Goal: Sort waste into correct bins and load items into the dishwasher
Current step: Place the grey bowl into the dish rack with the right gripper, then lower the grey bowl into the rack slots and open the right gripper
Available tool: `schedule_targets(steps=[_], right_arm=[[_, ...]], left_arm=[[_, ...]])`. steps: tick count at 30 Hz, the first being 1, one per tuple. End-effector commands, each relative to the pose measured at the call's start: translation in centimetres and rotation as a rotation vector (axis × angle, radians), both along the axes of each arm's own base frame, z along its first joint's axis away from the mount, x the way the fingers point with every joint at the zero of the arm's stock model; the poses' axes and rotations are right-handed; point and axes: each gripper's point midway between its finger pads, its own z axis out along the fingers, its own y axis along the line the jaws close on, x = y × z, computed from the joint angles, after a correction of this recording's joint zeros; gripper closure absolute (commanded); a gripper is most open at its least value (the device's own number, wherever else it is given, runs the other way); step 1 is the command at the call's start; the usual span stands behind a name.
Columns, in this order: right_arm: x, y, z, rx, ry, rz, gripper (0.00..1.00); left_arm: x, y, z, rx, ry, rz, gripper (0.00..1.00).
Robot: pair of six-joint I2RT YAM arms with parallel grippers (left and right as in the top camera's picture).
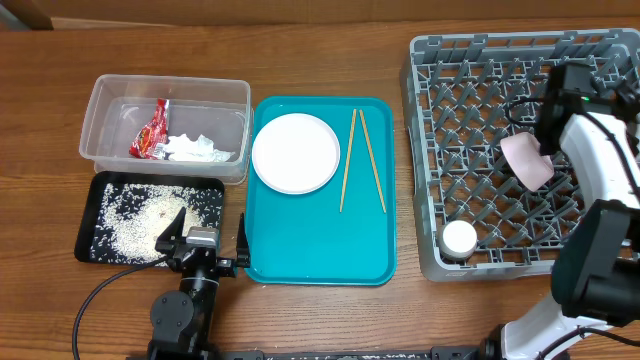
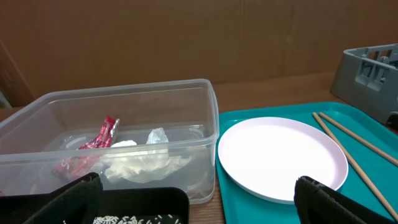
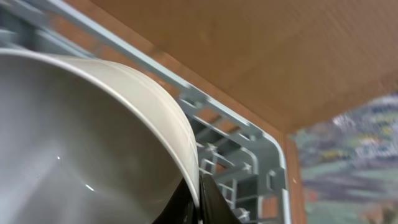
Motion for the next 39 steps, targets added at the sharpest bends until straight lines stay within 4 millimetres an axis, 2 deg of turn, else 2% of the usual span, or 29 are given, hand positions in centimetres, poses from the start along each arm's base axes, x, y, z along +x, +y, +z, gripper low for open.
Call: schedule_targets(steps=[1,4,10,16,22,26,33,39], right_arm=[[0.8,1.1,-0.4,-0.020,0.104,0.074,0.96],[0.9,1.4,-0.4,-0.042,0.122,0.086,0.96],[0.3,0.3,2.4,-0.190,0.240,0.064,0.96],[-1.3,-2.3,2.3,-0.177,0.244,-0.007,0.95],[-2.1,-3.9,1.0,-0.100,0.218,-0.030,0.95],[-1.4,-3.1,0.3,-0.070,0.209,0.004,0.92],[-0.1,0.4,-1.9,-0.092,0.276,0.113,0.91],[1.2,2.0,-1.1,-0.171,0.329,0.169,0.87]], left_arm=[[0.0,0.1,0.1,-0.015,-0.007,0.004,0.00],[0.0,0.1,0.1,-0.015,-0.007,0.004,0.00],[0.0,0.1,0.1,-0.015,-0.007,0.004,0.00],[0.0,0.1,0.1,-0.015,-0.007,0.004,0.00],[0.0,0.1,0.1,-0.015,-0.007,0.004,0.00],[0.0,0.1,0.1,-0.015,-0.007,0.004,0.00],[0.0,0.1,0.1,-0.015,-0.007,0.004,0.00],[0.0,0.1,0.1,-0.015,-0.007,0.004,0.00]])
